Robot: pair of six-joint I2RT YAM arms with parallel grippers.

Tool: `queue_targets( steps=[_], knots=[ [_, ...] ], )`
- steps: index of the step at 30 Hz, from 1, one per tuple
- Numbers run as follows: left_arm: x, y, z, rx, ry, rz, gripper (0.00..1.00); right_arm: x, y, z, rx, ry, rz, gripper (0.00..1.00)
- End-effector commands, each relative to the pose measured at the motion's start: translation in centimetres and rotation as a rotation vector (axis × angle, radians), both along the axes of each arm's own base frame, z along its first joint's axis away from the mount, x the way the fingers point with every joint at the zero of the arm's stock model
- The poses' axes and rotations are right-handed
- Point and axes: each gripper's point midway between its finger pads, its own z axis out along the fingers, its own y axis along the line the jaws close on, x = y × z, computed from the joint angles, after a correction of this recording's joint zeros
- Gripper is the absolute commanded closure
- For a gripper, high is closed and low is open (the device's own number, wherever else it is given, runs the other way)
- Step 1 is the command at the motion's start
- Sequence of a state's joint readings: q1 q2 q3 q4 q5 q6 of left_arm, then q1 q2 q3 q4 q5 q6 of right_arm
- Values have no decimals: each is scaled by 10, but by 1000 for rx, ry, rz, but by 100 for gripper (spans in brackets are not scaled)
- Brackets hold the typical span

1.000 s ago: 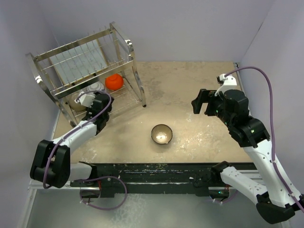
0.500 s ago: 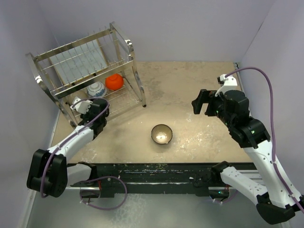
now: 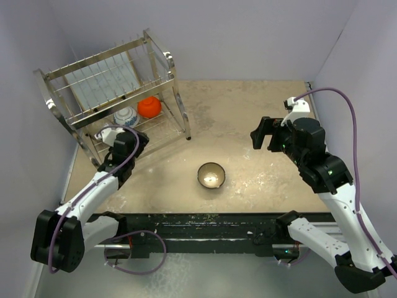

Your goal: Load the bowls into the dish rack

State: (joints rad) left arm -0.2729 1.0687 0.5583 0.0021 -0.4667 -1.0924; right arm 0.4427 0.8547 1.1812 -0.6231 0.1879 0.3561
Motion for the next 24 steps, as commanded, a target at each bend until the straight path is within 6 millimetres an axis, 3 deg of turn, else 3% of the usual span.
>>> queue_targets(
  steps=[1,9,19,24],
  knots=[
    [4,-37,7,-6,-51,-241,26,1,-2,16,24,-49,-9,1],
    [-12,-88,40,98,-188,-589,28,1,-4,20,29,-52,-28,1],
    [-55,-148,39,189,-251,-892,33,3,-6,20,35,-43,-51,1],
    [-77,-193,44,234,-262,-987,33,5,-12,25,26,-51,-85,1]
  ],
)
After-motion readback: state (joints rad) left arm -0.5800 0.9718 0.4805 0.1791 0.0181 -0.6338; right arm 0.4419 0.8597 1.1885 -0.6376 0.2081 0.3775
